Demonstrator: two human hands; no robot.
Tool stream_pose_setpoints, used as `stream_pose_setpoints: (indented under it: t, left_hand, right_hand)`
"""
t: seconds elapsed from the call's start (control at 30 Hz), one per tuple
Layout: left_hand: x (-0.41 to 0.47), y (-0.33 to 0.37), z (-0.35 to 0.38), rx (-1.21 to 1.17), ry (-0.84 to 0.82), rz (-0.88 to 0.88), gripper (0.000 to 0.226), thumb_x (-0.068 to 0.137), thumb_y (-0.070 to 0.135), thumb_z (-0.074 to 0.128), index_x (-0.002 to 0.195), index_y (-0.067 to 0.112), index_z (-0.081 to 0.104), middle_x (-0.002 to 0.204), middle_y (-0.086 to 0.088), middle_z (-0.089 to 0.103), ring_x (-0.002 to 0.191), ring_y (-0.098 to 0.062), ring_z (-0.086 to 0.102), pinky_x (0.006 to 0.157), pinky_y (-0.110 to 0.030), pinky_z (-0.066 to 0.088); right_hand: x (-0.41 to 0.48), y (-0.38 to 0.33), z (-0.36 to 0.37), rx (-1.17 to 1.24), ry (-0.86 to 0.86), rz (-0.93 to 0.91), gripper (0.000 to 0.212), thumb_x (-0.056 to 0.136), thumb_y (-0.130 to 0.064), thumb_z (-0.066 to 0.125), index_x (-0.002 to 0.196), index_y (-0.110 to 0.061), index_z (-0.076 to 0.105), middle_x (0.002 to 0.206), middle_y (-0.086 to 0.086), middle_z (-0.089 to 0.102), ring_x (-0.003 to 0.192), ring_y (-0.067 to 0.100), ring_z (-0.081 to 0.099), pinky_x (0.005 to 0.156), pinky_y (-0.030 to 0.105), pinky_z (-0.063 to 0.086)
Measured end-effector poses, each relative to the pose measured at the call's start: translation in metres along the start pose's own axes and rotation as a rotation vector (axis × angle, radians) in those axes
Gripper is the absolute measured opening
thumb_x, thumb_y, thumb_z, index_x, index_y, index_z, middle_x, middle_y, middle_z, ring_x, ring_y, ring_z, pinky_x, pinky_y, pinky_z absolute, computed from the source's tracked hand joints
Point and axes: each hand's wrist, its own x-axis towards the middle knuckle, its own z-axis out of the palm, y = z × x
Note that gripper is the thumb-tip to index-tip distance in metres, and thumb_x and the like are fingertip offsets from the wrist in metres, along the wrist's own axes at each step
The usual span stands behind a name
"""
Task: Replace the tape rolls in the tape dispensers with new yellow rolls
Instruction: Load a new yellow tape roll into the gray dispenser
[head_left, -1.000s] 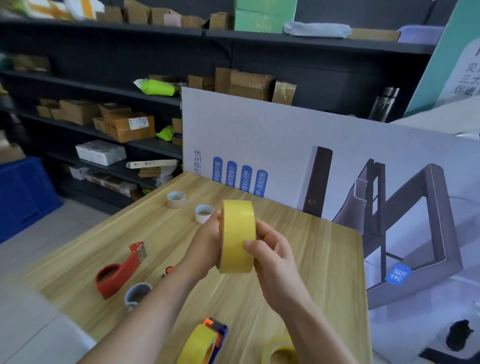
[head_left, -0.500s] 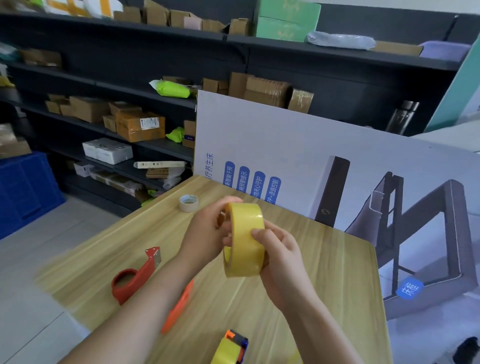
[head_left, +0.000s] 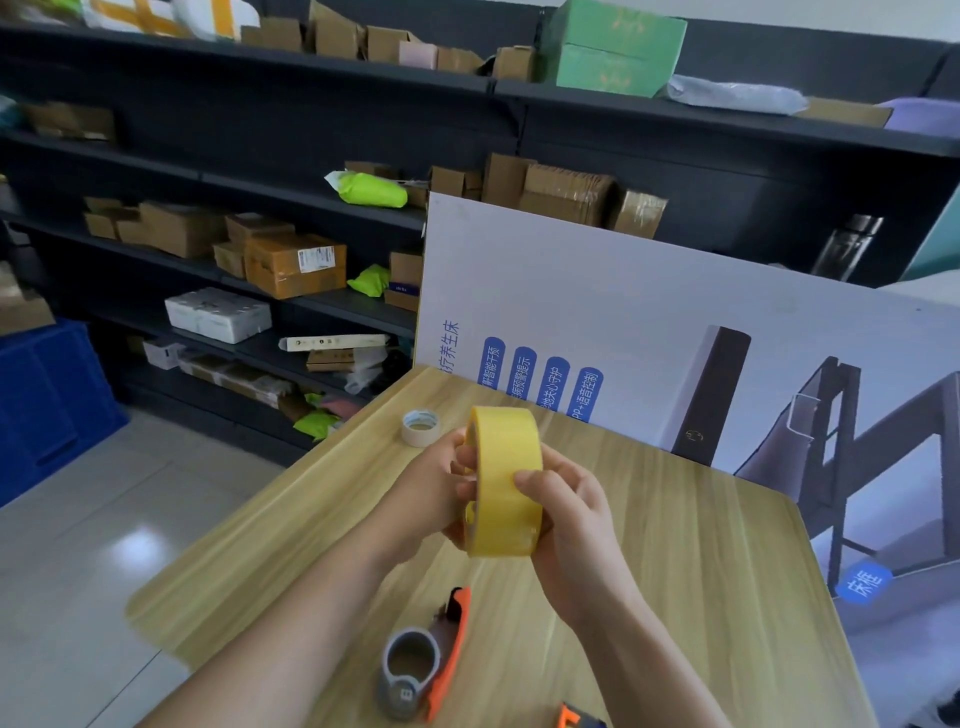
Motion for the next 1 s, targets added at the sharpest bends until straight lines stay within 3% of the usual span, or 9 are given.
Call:
stream_pose_setpoints:
  t: [0.07,0.17,0.23,0.3,0.5,0.6,0.7,0.83,1.0]
  left_hand:
    - [-0.002,-0.004,-0.008,0.019,-0.032,-0.011,0.034,0.078,0.022,0.056,0.112,0.024,0.057,0.109,-0.012,0.068,0.093,-0.03,0.067,0.077,-0.053,0.057]
    - [-0.009,-0.006,-0.016,0.124,0.018,0.211,0.053,0.082,0.015,0.056,0.132,0.028,0.045,0.118,-0.012,0.062,0.102,-0.028,0.062,0.088,-0.052,0.051]
    - [-0.011,-0.004,-0.02,0.226,0.142,0.396,0.055,0.085,0.008,0.058,0.134,0.031,0.047,0.123,-0.001,0.061,0.108,-0.016,0.059,0.093,-0.035,0.049]
    - [-0.014,0.001,-0.025,0.352,0.239,0.524,0.041,0.089,0.008,0.058,0.123,0.03,0.058,0.112,0.008,0.066,0.101,-0.006,0.061,0.087,-0.025,0.051]
    - [-0.018,0.003,-0.014,0.302,0.296,0.423,0.025,0.09,0.015,0.058,0.113,0.024,0.064,0.087,0.002,0.067,0.072,-0.015,0.063,0.062,-0.036,0.052]
    - [-0.017,0.002,-0.015,0.31,0.258,0.33,0.026,0.088,0.013,0.059,0.109,0.026,0.065,0.086,0.003,0.065,0.069,-0.012,0.06,0.069,-0.037,0.052]
    - [-0.021,0.006,-0.017,0.132,0.153,0.265,0.031,0.09,0.007,0.054,0.111,0.025,0.067,0.101,0.002,0.069,0.096,-0.013,0.064,0.09,-0.041,0.051]
    - [-0.035,0.016,-0.022,0.031,0.149,0.483,0.025,0.087,0.021,0.056,0.106,0.024,0.072,0.11,0.007,0.07,0.11,-0.004,0.06,0.092,-0.017,0.046]
    - [-0.029,0.021,-0.034,0.245,0.26,0.579,0.01,0.08,0.016,0.074,0.087,0.021,0.077,0.093,0.01,0.072,0.093,-0.001,0.065,0.083,-0.012,0.048]
  right_hand:
    - [0.002,0.003,0.007,-0.004,0.036,0.006,0.03,0.078,-0.014,0.053,0.097,-0.011,0.076,0.094,0.026,0.07,0.086,0.033,0.064,0.087,0.062,0.05]
    - [0.005,0.008,0.016,0.012,0.102,0.023,0.026,0.079,-0.015,0.055,0.087,-0.019,0.079,0.086,0.015,0.072,0.082,0.03,0.065,0.079,0.05,0.052]
    - [0.005,0.01,0.019,0.021,0.124,0.034,0.026,0.085,-0.012,0.054,0.087,-0.017,0.079,0.087,0.017,0.074,0.08,0.029,0.069,0.077,0.046,0.055]
    - [0.004,0.01,0.02,0.004,0.145,0.044,0.028,0.094,-0.009,0.051,0.089,-0.015,0.078,0.089,0.02,0.075,0.079,0.029,0.072,0.077,0.047,0.056]
    - [0.0,0.001,0.014,-0.03,0.082,0.053,0.031,0.092,-0.034,0.059,0.096,-0.007,0.073,0.089,0.019,0.075,0.075,0.029,0.072,0.072,0.039,0.058]
    - [-0.003,0.001,0.01,-0.016,0.012,0.03,0.023,0.084,-0.023,0.059,0.095,-0.007,0.072,0.087,0.019,0.073,0.075,0.03,0.068,0.073,0.043,0.057]
    - [-0.006,0.004,0.005,-0.058,0.011,0.026,0.028,0.083,-0.022,0.058,0.102,-0.005,0.068,0.082,0.014,0.072,0.071,0.024,0.067,0.069,0.038,0.055]
    - [-0.006,0.007,0.002,-0.155,0.03,0.0,0.029,0.082,-0.023,0.056,0.104,-0.008,0.066,0.077,0.01,0.072,0.069,0.019,0.067,0.067,0.03,0.056]
    - [0.0,0.016,0.004,-0.26,0.039,-0.018,0.028,0.082,-0.023,0.057,0.108,-0.016,0.066,0.083,0.014,0.072,0.075,0.015,0.072,0.068,0.025,0.058]
